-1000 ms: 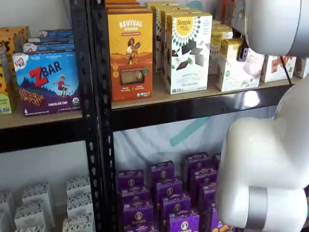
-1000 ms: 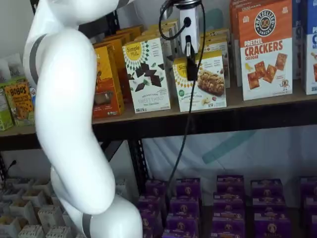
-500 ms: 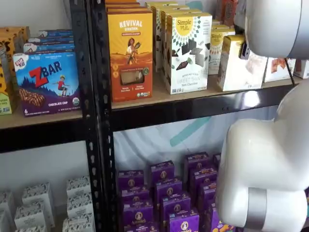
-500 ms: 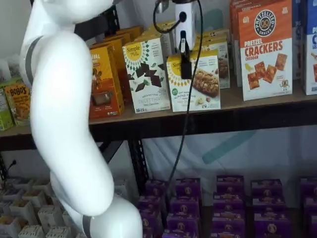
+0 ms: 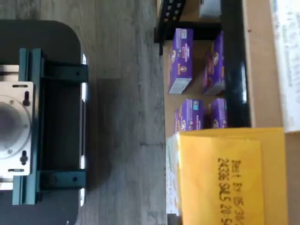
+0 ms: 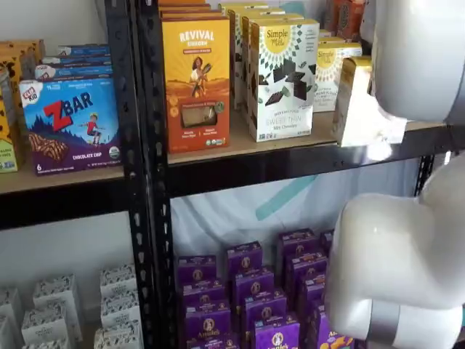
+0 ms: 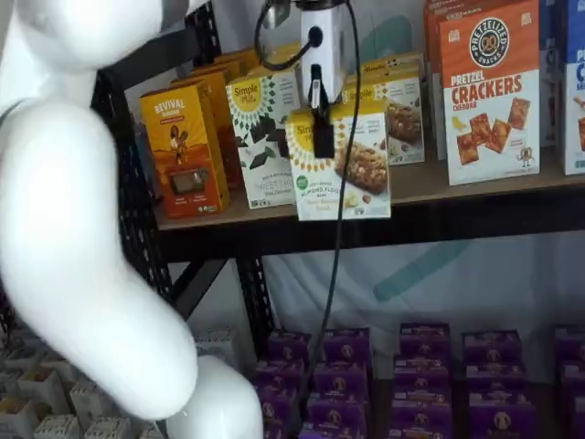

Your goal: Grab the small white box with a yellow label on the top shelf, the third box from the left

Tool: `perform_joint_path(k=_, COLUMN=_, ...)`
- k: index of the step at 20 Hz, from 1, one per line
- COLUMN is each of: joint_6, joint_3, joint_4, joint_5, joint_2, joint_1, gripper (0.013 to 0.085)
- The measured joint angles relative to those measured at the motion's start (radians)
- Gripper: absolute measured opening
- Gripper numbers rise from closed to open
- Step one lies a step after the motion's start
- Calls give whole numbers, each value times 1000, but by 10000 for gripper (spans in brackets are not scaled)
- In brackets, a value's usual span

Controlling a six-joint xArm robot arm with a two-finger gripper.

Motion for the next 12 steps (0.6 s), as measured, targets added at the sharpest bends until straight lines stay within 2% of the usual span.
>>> perform_joint_path(k=4, joint_6=-1, joint_3=81, joint_4=-6, joint_5=2, joint_2=-82, joint_1=0, gripper=330)
perform_joint_path(k=12, joint_6=42, joint_3=175, joint_4=-25, joint_5=15, joint_2=-168, joint_1=49, gripper=330)
